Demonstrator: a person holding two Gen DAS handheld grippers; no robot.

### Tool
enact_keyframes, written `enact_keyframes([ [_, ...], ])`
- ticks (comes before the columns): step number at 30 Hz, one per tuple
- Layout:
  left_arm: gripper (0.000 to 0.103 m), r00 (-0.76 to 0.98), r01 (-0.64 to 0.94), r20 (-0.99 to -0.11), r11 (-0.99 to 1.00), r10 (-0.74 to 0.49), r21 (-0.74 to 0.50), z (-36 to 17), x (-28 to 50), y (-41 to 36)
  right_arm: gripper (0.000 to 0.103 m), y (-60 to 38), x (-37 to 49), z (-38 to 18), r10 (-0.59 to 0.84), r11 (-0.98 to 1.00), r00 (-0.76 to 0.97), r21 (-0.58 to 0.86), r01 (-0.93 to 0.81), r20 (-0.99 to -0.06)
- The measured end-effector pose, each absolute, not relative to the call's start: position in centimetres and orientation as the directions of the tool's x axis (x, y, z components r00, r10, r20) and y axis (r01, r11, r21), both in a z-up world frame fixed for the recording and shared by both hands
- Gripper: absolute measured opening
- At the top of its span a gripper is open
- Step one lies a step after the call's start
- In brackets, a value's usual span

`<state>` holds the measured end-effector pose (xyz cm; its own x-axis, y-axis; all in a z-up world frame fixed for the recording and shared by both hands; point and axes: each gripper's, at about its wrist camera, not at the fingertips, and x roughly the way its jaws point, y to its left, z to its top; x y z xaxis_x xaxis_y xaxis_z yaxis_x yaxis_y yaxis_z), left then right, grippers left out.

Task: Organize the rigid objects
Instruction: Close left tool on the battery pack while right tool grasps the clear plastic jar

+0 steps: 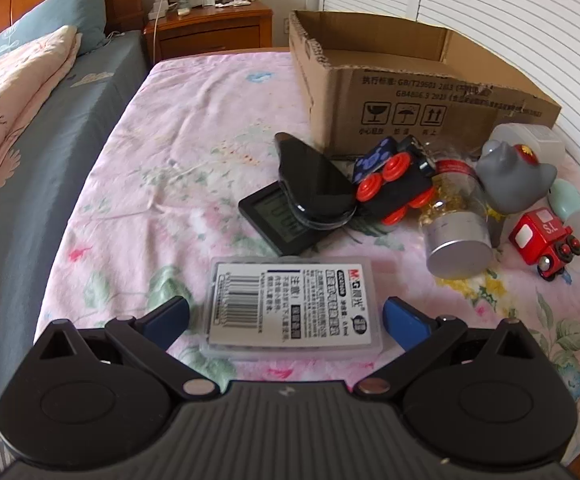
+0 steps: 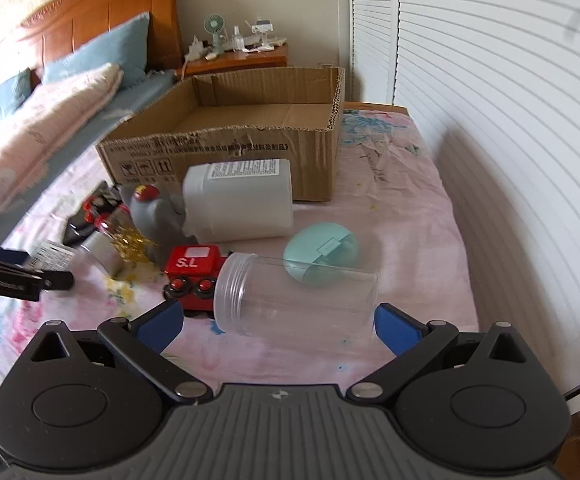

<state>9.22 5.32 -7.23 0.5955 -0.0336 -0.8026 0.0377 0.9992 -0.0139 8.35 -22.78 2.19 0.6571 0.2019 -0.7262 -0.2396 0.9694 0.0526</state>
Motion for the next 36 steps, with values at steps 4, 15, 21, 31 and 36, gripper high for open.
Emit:
enact_keyframes([
  [4, 0.100, 0.599, 0.050, -0.800, 0.999, -0.038, -0.010, -7.2, 9.2, 5.2, 0.103, -21.8, 8.8, 1.8, 0.139, 0.978, 0.665, -0.003, -0.208, -0.734],
  [15, 0.094, 0.598, 0.068, -0.800, 0.998, -0.056, -0.019, -7.0, 9.4, 5.0, 0.103, -20.9, 10.7, 1.3, 0.029, 0.996, 0.649, -0.030, -0.080, -0.761],
  [21, 0.092, 0.593, 0.082, -0.802, 0.996, -0.063, -0.017, -6.9, 9.1, 5.3, 0.103, -21.2, 10.5, 1.4, -0.012, 0.997, 0.644, -0.060, -0.052, -0.765],
  [31, 0.091, 0.581, 0.091, -0.811, 0.996, -0.069, -0.020, -6.8, 9.4, 5.4, 0.094, -21.0, 11.2, 0.8, -0.020, 0.998, 0.621, -0.056, -0.038, -0.784],
  [36, 0.090, 0.560, 0.126, -0.825, 0.992, -0.080, -0.011, -6.5, 9.3, 5.4, 0.093, -21.5, 11.0, 1.2, -0.021, 0.996, 0.623, -0.067, -0.050, -0.782],
])
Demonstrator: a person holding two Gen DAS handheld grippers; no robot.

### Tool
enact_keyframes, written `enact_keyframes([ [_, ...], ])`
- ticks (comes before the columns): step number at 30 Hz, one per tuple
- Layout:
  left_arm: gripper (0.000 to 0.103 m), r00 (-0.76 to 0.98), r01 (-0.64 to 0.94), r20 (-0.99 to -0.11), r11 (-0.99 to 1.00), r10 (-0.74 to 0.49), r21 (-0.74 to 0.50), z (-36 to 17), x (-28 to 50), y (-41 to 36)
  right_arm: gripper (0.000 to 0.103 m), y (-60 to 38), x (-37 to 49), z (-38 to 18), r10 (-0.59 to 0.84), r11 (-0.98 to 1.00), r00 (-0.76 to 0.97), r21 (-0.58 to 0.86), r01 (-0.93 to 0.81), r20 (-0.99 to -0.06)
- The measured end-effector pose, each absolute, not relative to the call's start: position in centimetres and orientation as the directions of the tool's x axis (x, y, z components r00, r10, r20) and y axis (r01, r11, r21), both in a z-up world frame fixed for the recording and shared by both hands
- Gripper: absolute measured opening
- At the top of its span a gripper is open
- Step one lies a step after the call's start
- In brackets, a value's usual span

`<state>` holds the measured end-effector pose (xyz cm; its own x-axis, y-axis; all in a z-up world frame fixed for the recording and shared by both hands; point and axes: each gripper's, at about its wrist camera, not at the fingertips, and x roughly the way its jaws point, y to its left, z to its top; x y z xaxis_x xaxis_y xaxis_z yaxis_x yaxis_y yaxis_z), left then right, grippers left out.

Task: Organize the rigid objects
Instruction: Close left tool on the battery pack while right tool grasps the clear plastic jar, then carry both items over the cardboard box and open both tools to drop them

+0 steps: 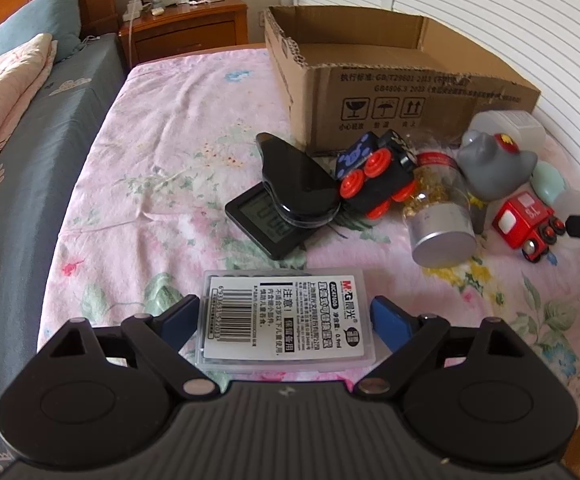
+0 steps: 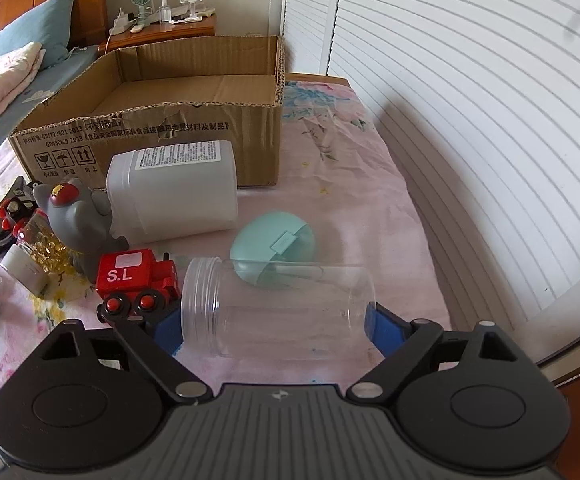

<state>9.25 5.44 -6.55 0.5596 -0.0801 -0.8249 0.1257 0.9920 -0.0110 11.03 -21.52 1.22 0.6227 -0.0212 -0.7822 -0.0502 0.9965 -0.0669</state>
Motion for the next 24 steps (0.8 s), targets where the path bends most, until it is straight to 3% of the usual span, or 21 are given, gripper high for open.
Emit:
enact_keyframes([
  [13, 0.090, 0.557, 0.227, -0.822, 0.974, -0.121, 0.011, -2.9, 8.5, 5.6, 0.093, -21.5, 10.3, 4.1, 0.031, 0.986, 0.639, -0.081, -0.146, -0.768],
  [24, 0.090, 0.625, 0.293, -0.761, 0.956, -0.178, 0.017, 2.3, 10.5, 4.5, 0.093, -21.0, 10.5, 8.0, 0.124, 0.972, 0.675, -0.049, -0.231, -0.728],
])
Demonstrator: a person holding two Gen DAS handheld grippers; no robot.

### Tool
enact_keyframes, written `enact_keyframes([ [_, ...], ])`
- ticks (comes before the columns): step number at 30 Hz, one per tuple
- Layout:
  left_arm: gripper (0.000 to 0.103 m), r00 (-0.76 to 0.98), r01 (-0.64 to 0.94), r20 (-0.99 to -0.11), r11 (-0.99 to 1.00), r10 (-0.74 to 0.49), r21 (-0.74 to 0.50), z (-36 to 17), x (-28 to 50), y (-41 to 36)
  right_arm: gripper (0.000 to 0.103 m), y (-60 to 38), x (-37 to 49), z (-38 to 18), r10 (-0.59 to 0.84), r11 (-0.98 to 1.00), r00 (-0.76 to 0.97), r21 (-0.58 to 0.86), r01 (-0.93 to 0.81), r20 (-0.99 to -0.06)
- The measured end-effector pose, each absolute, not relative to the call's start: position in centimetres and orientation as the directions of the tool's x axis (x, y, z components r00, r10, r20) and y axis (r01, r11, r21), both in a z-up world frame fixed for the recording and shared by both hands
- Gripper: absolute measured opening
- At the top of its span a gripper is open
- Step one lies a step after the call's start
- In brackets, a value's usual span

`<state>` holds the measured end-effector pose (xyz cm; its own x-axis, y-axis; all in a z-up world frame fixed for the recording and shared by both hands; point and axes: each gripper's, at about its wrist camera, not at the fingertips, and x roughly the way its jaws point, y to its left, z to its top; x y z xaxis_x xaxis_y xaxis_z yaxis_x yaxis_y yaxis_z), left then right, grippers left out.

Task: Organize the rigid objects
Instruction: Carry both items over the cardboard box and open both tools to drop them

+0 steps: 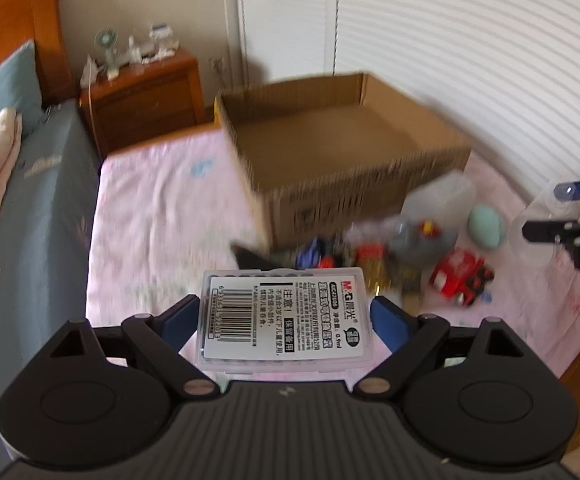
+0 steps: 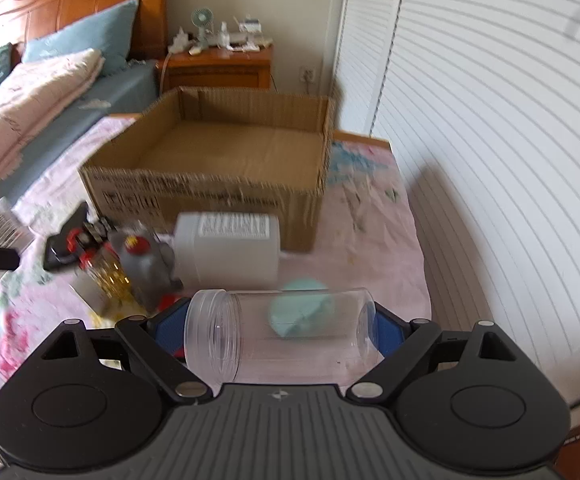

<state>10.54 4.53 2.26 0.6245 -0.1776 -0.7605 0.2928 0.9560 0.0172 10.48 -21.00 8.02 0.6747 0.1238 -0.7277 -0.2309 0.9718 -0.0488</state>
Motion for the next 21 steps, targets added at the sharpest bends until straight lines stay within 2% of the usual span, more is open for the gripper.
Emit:
enact_keyframes([
  [11, 0.090, 0.684, 0.355, -0.693, 0.934, -0.228, 0.043, 7.1, 18.8, 1.1, 0.093, -19.5, 13.7, 12.4, 0.193, 0.956, 0.748, -0.050, -0.290, -0.635],
  [21, 0.090, 0.664, 0.340, -0.713, 0.940, -0.226, 0.018, 6.3, 29.4, -1.5, 0.093, -18.9, 17.4, 12.6, 0.211, 0.960, 0.737, -0.008, -0.281, -0.642],
])
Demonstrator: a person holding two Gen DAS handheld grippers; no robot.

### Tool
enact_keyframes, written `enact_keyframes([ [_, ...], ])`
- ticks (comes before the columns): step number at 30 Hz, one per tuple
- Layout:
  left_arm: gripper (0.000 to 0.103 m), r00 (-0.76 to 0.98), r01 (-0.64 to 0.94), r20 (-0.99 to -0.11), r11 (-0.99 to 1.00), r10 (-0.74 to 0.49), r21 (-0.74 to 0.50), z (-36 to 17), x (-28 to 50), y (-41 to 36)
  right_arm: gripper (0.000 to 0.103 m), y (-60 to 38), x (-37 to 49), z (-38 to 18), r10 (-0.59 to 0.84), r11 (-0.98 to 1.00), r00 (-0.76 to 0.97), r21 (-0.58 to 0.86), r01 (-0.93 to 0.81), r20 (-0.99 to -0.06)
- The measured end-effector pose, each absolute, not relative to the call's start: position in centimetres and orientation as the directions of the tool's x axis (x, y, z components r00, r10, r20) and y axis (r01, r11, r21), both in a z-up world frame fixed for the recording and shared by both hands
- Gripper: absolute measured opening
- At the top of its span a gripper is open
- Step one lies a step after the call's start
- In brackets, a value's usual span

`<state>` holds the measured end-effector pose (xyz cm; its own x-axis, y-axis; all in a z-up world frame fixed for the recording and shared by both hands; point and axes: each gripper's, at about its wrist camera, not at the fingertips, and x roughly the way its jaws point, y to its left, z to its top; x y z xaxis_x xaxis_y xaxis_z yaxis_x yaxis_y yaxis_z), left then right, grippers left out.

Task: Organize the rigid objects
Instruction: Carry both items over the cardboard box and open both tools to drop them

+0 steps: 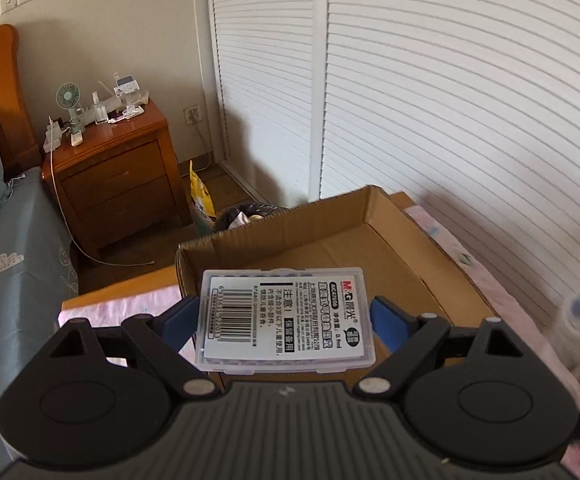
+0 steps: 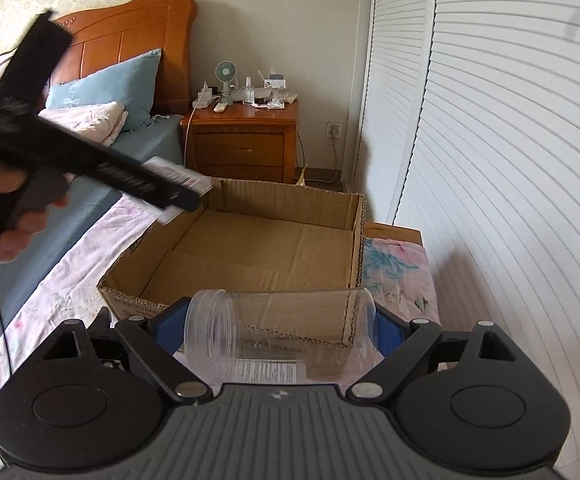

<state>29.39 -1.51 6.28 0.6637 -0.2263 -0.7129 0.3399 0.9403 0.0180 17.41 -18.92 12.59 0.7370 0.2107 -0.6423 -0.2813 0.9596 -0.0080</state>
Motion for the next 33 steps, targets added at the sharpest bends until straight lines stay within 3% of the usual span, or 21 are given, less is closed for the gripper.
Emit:
enact_keyframes([
  [12, 0.093, 0.685, 0.243, -0.705, 0.970, -0.185, -0.019, 4.1, 33.1, -0.8, 0.093, -18.5, 18.5, 12.3, 0.207, 0.962, 0.734, -0.001, -0.273, -0.647],
  [29, 0.100, 0.745, 0.224, -0.651, 0.974, -0.142, 0.045, 5.5, 19.8, 2.5, 0.093, -17.6, 20.1, 12.6, 0.213, 0.960, 0.727, 0.002, -0.279, -0.653],
  [33, 0.101, 0.751, 0.179, -0.656, 0.980, -0.077, 0.090, 4.5, 16.8, 3.4, 0.093, -17.0, 21.7, 12.9, 0.209, 0.961, 0.727, 0.001, -0.276, -0.654],
])
